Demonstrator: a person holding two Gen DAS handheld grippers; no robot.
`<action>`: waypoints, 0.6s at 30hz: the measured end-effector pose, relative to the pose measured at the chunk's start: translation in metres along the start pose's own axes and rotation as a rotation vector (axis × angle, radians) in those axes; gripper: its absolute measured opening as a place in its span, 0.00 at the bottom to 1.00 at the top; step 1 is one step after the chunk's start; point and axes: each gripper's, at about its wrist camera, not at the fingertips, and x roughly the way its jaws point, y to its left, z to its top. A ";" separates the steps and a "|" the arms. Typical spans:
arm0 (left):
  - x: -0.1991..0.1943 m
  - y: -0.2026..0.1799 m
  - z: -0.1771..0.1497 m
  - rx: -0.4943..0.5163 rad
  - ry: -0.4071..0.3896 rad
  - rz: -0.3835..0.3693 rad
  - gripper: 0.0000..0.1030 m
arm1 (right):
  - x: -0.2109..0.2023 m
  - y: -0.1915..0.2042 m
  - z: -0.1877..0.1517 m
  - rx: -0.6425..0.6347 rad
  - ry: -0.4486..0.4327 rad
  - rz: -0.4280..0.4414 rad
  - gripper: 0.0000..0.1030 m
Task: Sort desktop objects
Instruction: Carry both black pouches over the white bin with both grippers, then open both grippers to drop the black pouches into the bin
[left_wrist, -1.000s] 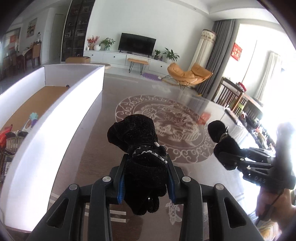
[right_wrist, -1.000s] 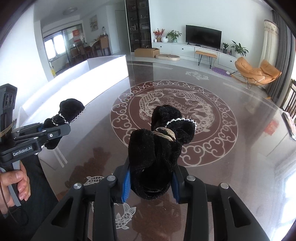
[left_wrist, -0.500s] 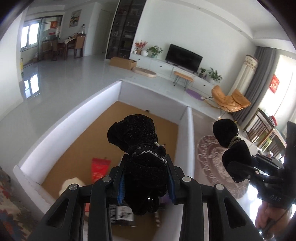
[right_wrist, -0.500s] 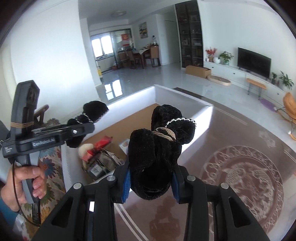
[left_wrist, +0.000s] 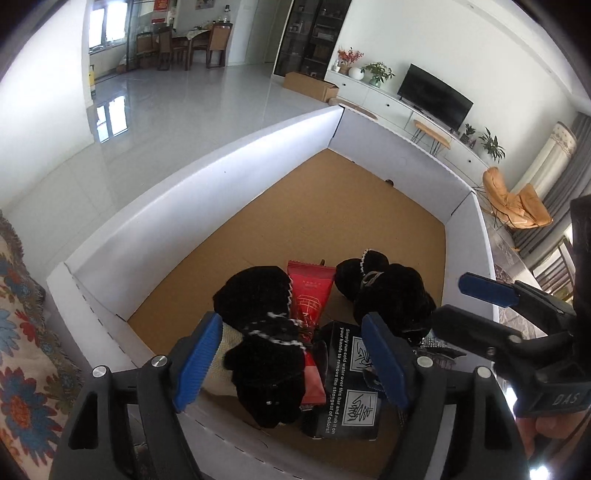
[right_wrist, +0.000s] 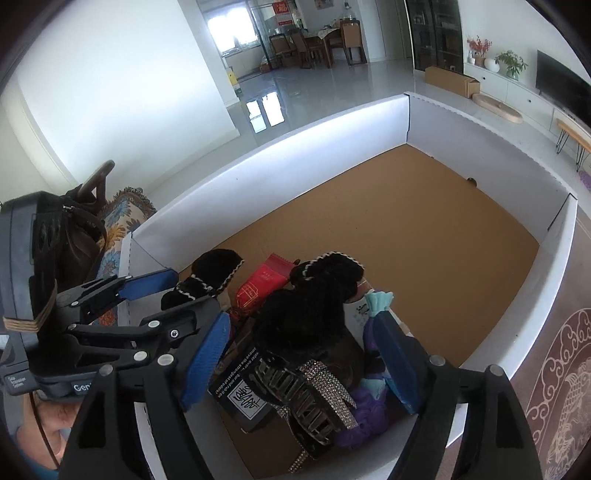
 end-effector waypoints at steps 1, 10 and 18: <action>-0.004 -0.001 -0.002 -0.001 -0.019 0.005 0.75 | -0.007 -0.004 -0.001 0.008 -0.017 0.005 0.85; -0.052 -0.038 -0.013 0.016 -0.196 0.064 0.98 | -0.076 -0.032 -0.023 0.028 -0.137 -0.059 0.95; -0.067 -0.061 -0.027 -0.001 -0.178 0.205 0.98 | -0.101 -0.040 -0.038 0.007 -0.143 -0.097 0.95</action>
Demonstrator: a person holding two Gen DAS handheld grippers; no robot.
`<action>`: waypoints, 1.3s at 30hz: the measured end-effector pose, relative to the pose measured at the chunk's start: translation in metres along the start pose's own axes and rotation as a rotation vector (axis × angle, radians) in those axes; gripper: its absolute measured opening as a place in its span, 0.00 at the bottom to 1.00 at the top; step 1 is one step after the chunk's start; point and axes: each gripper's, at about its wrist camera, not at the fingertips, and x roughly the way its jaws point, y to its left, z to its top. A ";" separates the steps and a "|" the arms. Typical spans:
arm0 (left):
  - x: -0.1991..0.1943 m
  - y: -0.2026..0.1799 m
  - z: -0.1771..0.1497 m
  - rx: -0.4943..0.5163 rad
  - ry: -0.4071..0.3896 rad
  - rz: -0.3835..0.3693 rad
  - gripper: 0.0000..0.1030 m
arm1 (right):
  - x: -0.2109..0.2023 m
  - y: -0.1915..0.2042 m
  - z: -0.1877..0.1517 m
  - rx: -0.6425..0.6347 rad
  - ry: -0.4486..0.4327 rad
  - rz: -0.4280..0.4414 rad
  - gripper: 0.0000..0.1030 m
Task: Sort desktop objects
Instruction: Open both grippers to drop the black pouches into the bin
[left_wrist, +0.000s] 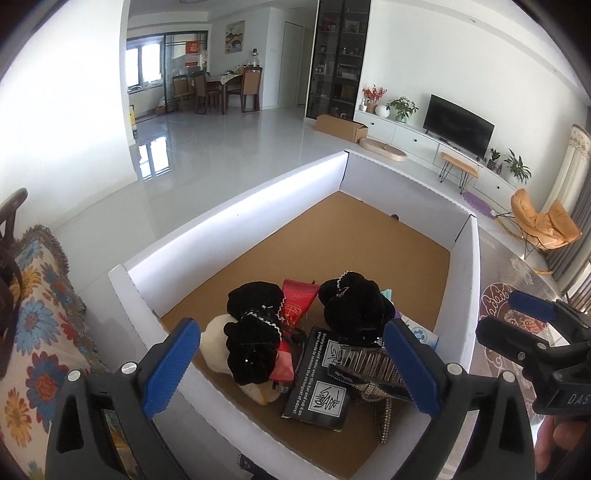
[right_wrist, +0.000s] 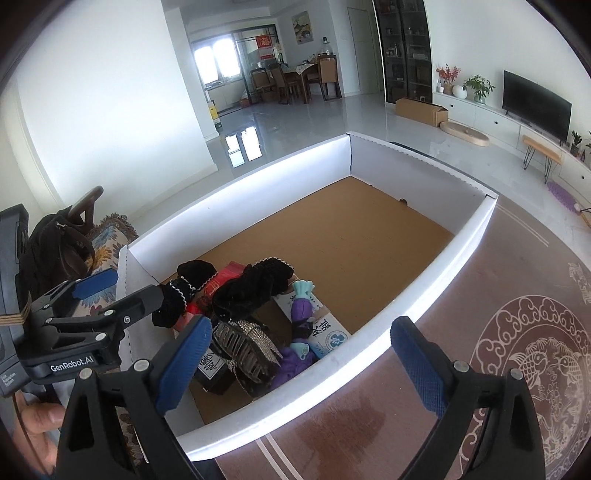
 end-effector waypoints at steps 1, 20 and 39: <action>-0.002 -0.001 -0.001 -0.003 -0.001 0.025 0.98 | -0.002 0.000 0.000 -0.004 -0.002 -0.001 0.95; -0.032 -0.014 0.004 0.010 -0.005 0.153 0.98 | -0.006 0.005 -0.003 -0.089 0.008 -0.047 0.95; -0.028 0.001 -0.003 -0.069 -0.019 0.190 0.98 | 0.003 0.003 -0.001 -0.080 0.036 -0.048 0.95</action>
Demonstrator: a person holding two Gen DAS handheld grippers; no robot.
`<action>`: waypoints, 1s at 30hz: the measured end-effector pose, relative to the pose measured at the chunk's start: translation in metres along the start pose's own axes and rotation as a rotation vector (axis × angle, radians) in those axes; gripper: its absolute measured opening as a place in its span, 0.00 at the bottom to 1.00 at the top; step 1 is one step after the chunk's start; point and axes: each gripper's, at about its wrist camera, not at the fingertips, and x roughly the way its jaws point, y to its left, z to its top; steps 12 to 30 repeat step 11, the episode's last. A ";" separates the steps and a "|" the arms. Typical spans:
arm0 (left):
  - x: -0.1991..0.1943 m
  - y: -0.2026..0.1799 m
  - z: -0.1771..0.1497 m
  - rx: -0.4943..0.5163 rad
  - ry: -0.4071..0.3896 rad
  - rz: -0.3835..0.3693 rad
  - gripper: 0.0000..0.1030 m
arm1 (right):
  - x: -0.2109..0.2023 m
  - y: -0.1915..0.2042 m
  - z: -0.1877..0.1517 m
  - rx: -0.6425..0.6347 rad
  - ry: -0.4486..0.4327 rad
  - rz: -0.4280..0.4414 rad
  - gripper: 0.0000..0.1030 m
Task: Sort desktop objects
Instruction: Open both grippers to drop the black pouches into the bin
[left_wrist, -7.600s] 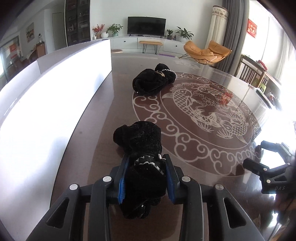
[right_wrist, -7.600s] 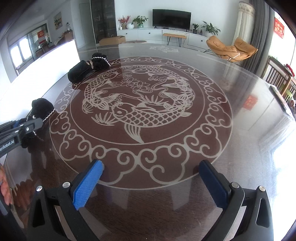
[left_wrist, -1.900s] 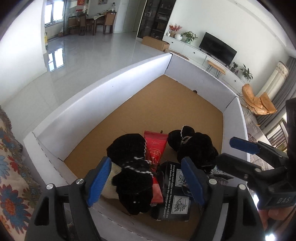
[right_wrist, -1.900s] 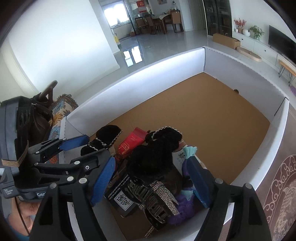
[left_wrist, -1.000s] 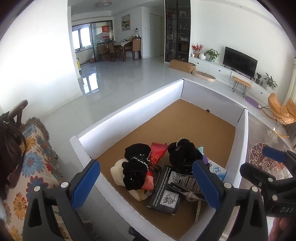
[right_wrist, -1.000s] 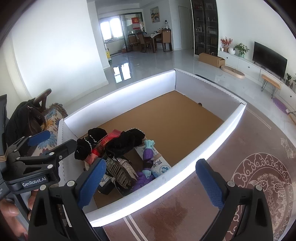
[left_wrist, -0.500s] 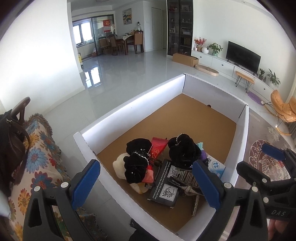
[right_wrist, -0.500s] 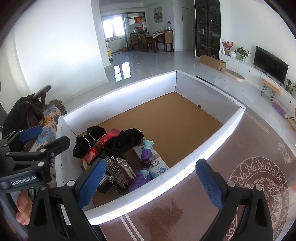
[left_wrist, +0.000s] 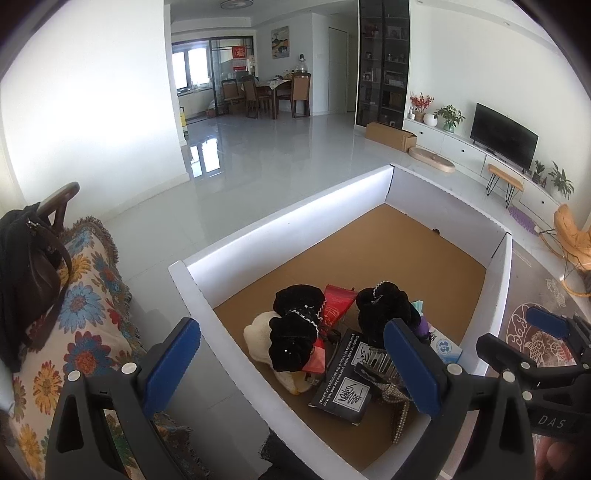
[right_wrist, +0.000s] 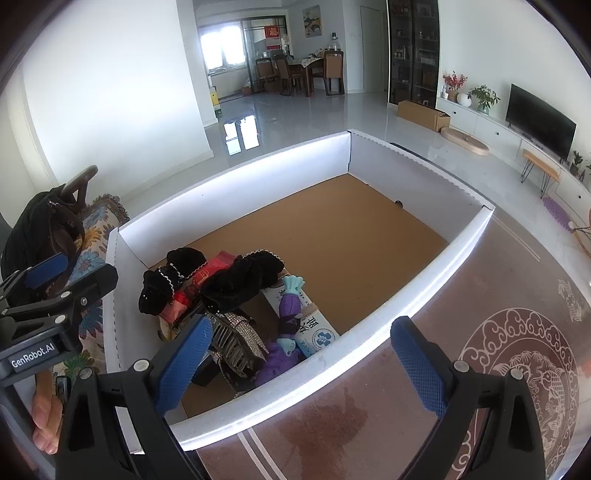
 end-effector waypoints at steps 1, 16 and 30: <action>0.001 0.001 0.000 -0.004 0.004 0.001 0.98 | 0.000 0.001 0.000 -0.005 0.000 0.000 0.95; -0.003 0.002 -0.006 -0.029 -0.048 0.027 0.98 | 0.002 0.005 0.000 -0.019 0.007 -0.004 0.95; -0.003 0.002 -0.006 -0.029 -0.048 0.027 0.98 | 0.002 0.005 0.000 -0.019 0.007 -0.004 0.95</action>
